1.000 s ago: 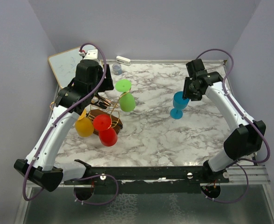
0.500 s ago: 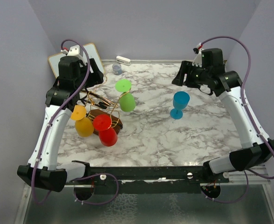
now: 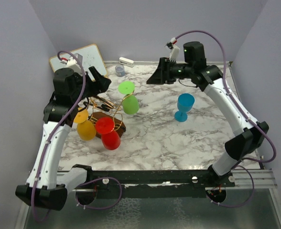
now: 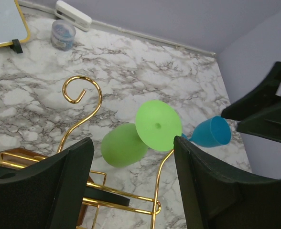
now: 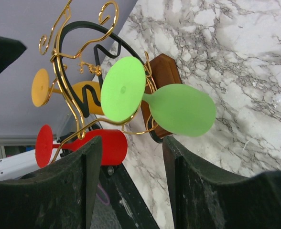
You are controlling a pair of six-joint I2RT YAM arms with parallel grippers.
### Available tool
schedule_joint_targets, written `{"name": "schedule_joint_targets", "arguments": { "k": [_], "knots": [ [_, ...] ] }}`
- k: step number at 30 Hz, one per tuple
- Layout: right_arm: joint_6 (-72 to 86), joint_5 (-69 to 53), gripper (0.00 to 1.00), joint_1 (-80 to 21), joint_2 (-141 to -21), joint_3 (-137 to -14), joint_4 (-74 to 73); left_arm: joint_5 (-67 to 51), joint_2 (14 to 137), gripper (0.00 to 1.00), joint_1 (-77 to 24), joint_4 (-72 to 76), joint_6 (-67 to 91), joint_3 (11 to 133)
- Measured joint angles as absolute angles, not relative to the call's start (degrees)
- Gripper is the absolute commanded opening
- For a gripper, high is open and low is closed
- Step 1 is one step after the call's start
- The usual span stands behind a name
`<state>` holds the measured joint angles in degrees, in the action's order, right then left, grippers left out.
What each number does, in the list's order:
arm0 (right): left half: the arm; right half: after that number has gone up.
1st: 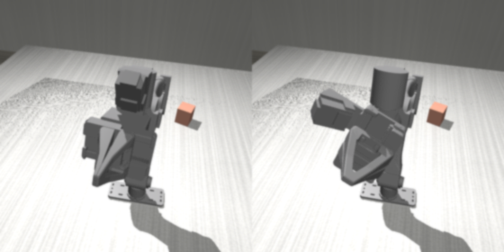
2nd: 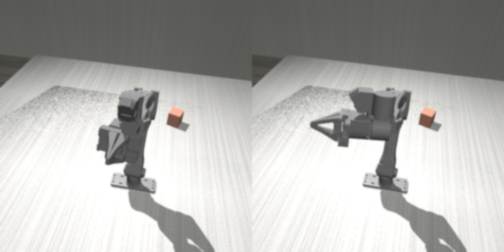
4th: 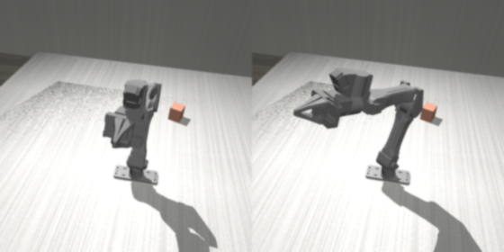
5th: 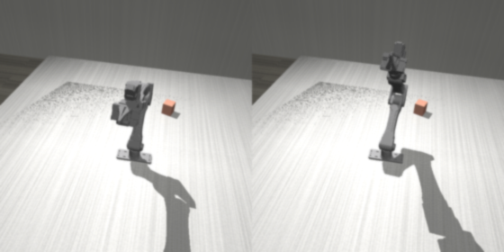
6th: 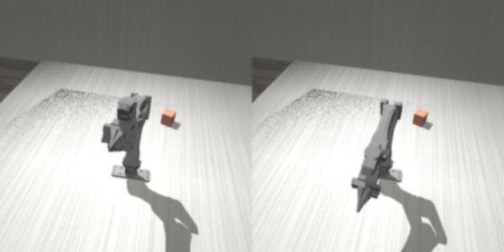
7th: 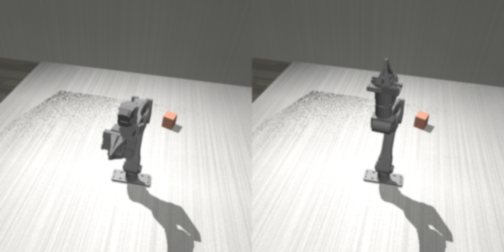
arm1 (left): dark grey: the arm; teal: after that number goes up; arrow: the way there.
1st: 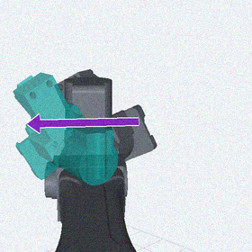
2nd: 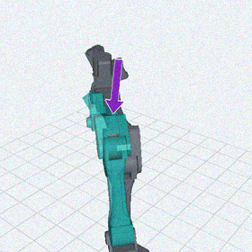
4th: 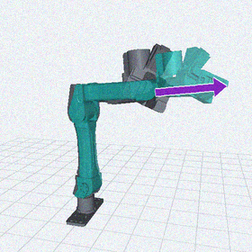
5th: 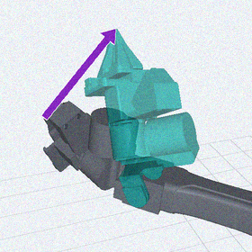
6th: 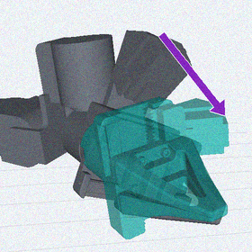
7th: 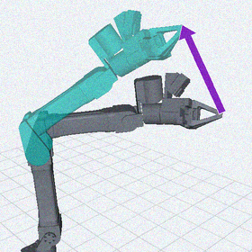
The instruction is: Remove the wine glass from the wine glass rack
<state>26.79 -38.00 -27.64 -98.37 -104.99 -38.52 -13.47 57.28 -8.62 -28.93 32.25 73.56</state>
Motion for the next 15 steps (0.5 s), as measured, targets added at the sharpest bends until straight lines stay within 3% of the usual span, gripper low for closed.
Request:
{"name": "schedule_joint_targets", "arguments": {
  "k": [15],
  "knots": [
    [27.44,-36.80,0.52,-33.76,-109.71,-114.13,-36.45,-13.17,50.46,0.69,-8.62,-32.01,31.24,72.95]
  ]
}}
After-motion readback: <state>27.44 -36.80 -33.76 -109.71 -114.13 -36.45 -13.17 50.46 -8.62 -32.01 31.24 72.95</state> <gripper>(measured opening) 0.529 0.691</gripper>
